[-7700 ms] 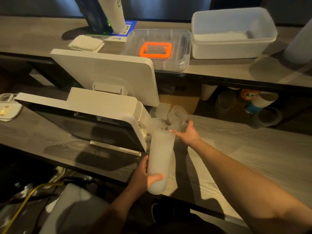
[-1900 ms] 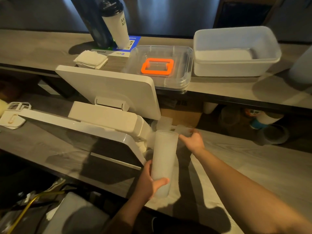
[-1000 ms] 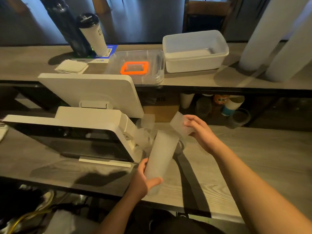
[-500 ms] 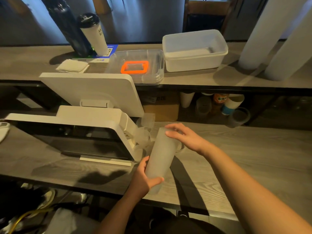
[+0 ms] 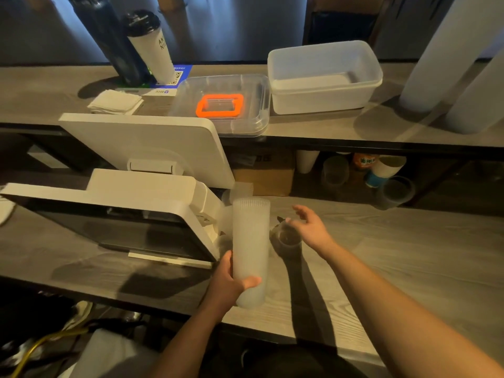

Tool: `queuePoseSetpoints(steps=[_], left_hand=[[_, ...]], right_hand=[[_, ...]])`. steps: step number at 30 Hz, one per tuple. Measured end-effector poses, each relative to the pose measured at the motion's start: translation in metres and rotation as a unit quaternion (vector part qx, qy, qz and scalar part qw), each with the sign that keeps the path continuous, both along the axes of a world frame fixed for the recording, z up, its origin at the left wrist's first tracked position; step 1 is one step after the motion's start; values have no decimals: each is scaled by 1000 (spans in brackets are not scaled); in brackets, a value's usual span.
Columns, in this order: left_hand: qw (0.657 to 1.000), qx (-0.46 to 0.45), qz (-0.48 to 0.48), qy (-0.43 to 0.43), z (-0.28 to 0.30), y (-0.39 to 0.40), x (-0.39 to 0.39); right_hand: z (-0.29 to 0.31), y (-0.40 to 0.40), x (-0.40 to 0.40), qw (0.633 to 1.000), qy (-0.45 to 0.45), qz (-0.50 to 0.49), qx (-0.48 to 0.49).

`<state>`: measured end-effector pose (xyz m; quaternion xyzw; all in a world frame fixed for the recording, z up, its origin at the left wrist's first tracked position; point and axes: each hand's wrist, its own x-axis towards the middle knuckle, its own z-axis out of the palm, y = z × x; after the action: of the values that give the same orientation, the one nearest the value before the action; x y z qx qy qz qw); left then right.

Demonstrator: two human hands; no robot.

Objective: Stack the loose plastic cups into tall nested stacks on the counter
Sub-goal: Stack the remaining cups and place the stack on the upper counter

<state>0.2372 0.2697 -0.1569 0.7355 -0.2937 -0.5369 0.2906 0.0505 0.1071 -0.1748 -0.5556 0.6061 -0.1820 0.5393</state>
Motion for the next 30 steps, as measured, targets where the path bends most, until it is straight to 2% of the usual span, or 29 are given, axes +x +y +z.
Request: queuePoseSetpoints(steps=[5,10,12,15,18,22,25,30], left_hand=[[1000,9,10,2,-1,-3,3],[1000,3,19,4,-2,-5,3],[1000,1,18,1,-3,-5,5],[1000,3,16,-5,-5,-6,6],[1000,5,16,-6,-9,-6,7],[1000,10,0,-22,-15,-7,8],[999,0,-18,-33,-12,-7,7],[996,-19,-61,-55,-15,-3,9]], right_hand=[[-30,-4,0,987,113,109,-30],[-51,-7,5,953,209,213,-50],[-57,-7,5,942,232,233,-60],[-63,-5,2,943,245,211,-80],[-63,-4,-4,969,199,141,-49],[-46,-4,-17,996,85,11,8],[-17,-4,-23,996,-21,-88,11],[26,-4,-28,978,-148,-142,-27]])
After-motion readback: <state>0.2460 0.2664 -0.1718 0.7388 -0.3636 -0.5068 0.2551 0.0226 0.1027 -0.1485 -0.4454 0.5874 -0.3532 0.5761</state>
